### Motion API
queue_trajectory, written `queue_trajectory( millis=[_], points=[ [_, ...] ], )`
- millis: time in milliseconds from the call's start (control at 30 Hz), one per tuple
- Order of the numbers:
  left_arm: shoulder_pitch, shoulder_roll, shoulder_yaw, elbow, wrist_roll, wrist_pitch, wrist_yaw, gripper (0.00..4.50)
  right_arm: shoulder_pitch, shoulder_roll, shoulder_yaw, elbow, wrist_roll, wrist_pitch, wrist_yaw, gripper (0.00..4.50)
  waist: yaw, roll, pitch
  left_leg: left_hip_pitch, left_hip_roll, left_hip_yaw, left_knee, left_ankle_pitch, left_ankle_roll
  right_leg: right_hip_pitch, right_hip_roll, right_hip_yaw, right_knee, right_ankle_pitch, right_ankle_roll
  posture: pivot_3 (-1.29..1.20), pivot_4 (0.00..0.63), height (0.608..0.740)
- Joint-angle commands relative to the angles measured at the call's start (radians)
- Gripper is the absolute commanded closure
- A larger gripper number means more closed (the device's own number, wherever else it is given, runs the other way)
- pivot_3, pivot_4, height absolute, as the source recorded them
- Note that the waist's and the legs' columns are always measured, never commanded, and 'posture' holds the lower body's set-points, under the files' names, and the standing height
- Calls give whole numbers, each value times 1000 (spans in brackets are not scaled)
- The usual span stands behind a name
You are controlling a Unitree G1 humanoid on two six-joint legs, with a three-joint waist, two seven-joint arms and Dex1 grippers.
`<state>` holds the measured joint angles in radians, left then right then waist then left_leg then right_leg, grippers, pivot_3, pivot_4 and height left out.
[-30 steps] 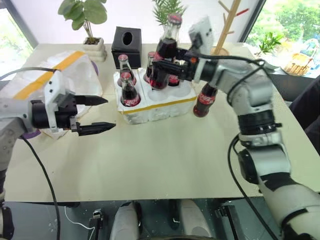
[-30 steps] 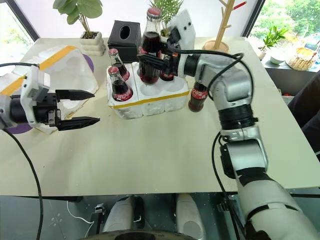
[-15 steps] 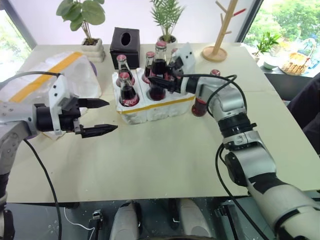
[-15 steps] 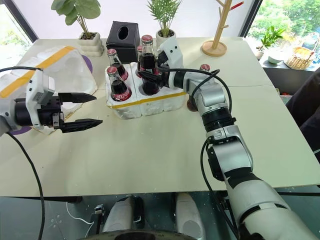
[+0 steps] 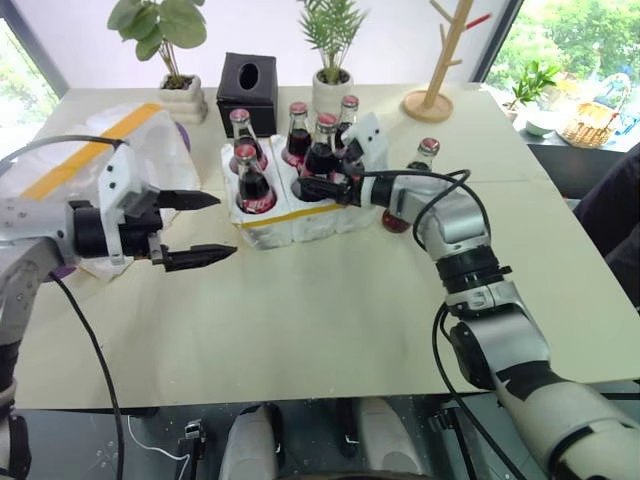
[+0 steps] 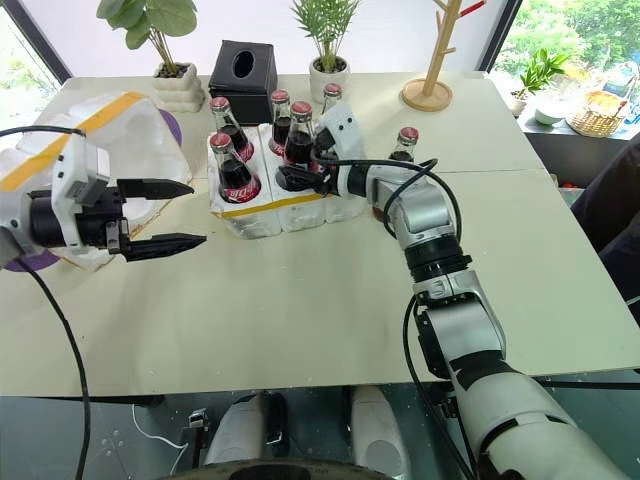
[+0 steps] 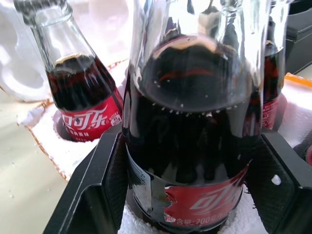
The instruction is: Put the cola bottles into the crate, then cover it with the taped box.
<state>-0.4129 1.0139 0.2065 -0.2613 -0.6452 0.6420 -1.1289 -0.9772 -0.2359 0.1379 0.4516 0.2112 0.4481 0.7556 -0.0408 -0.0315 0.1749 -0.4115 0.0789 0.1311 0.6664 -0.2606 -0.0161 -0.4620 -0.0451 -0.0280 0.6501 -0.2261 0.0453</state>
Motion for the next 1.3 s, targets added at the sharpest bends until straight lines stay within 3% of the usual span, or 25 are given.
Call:
queue_trajectory(
  millis=[33, 100, 233, 367, 533, 633, 800, 933, 1300],
  points=[
    [-33, -15, -2, -5, -5, -11, 9, 0, -20, 16, 26, 28, -53, -73, -14, 1833, 0, 0, 0, 0, 0, 0, 0, 0, 0, 0, 0, 0, 0, 0, 0, 0, 150, 740],
    [-39, -24, -4, -8, -6, -7, 15, 0, -16, 23, 41, 61, -80, -87, -28, 1833, -1, 0, 0, 0, 0, 0, 0, 0, 0, 0, 0, 0, 0, 0, 0, 0, 150, 740],
    [-48, -39, -4, -10, -9, -1, 31, 0, -7, 32, 25, 58, -80, -64, -42, 30, -3, -1, -1, 2, 0, 0, 0, 0, 0, 2, 0, 0, 0, 0, 0, 0, 150, 740],
    [-69, -66, 4, -13, -37, 22, 57, 0, 64, -20, -17, -133, -32, 27, -30, 30, 6, -1, 0, 2, 0, 0, 0, 0, 0, 3, 0, 0, 1, 0, 0, 0, 150, 740],
    [-91, -95, -1, -16, -59, 42, 82, 0, 171, -145, -139, -527, 96, 300, -46, 30, 26, 0, 0, 1, 0, 0, 0, 0, 0, 2, -1, 0, 0, 0, 0, 0, 150, 740],
    [-118, -124, -36, 7, -47, 25, 76, 0, 349, -270, -318, -817, 255, 561, -31, 30, 35, 0, 0, 3, 0, 0, 0, 0, 0, 2, 0, 0, 0, 0, 0, 0, 150, 740],
    [-169, -148, -83, 57, -14, -4, 43, 0, 549, -372, -511, -1061, 421, 795, -65, 30, 49, -1, 0, 2, -1, -1, 1, 0, 0, 4, -1, -1, -2, 0, 0, 0, 150, 740],
    [-225, -172, -120, 104, 8, -25, 18, 0, 632, -387, -566, -1094, 372, 800, -178, 30, 41, -1, -1, 4, -1, -2, 1, 0, 0, 6, 0, 0, -2, -1, 0, 0, 150, 740],
    [-279, -214, -169, 129, 44, -46, -6, 0, 576, -280, -428, -824, 197, 492, -368, 30, 23, -1, -1, 3, -2, -4, 0, 0, 0, 5, 1, 0, -2, -1, 0, 0, 150, 740]
  ],
)
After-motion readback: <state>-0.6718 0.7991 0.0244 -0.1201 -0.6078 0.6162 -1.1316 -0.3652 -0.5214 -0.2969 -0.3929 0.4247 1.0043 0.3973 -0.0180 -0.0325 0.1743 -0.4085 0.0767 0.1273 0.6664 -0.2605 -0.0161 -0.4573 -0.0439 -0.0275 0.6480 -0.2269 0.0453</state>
